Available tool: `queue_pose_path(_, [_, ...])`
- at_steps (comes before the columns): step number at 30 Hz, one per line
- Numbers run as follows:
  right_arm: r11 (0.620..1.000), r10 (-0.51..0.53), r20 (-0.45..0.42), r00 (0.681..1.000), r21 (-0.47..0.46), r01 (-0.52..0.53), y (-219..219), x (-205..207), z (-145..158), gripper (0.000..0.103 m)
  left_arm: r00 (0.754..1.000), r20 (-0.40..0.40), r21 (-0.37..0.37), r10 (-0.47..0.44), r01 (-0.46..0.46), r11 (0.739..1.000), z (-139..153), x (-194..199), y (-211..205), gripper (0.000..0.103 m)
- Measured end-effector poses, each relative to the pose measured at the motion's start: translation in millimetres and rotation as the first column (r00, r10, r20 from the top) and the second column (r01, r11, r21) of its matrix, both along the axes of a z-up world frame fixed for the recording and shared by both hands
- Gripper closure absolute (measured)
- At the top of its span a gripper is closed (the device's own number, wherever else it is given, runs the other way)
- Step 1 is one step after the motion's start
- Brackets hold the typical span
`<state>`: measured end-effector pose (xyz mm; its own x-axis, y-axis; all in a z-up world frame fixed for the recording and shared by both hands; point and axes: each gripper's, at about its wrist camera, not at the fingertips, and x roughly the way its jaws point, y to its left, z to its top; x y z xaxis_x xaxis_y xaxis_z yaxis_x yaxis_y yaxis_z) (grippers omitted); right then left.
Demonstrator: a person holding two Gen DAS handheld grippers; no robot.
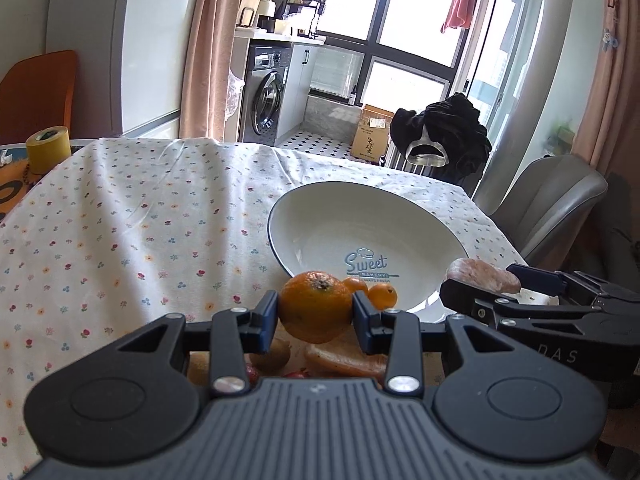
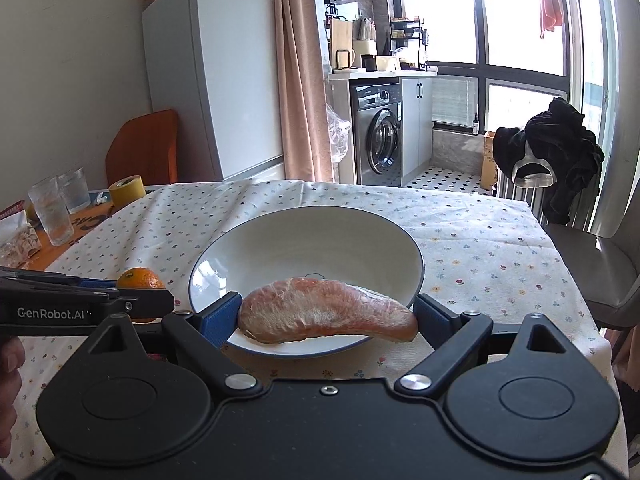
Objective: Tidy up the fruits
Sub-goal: 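Release the pomelo segment into the bowl with the right gripper while the left gripper carries the orange over, then lower the large orange into the bowl and open the left gripper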
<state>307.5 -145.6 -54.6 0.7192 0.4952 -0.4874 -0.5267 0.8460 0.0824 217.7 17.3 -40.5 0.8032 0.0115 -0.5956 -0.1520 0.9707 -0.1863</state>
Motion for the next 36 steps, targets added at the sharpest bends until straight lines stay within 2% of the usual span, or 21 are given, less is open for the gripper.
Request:
queue_pose_path(11, [1.000, 0.011, -0.034, 0.999, -0.010, -0.011, 13.8, 32.2, -12.1, 0.013, 1.000, -0.026, 0.019, -0.010, 0.010, 1.000, -2.2, 37.4, -1.7, 0.065])
queue_pose_path(15, [1.000, 0.006, -0.049, 0.999, -0.003, -0.006, 13.3, 35.8, -13.9, 0.007, 0.999, -0.035, 0.017, -0.006, 0.007, 1.000, -3.5, 45.9, 1.2, 0.065])
queue_pose_path(21, [1.000, -0.029, -0.052, 0.998, 0.006, 0.029, -1.7, 32.0, -12.8, 0.005, 0.999, -0.037, 0.003, -0.025, 0.025, 1.000, -3.5, 54.2, -2.4, 0.065])
queue_pose_path(27, [0.999, -0.044, -0.063, 0.997, 0.010, 0.045, -12.0, 23.5, -15.0, 0.005, 1.000, -0.006, 0.003, -0.023, 0.023, 1.000, 5.8, 51.1, -3.9, 0.050])
queue_pose_path(36, [0.998, -0.047, -0.088, 0.995, 0.035, 0.050, -13.9, 9.6, -19.2, 0.004, 1.000, -0.011, 0.012, 0.006, -0.006, 1.000, 7.2, 29.0, 3.6, 0.047])
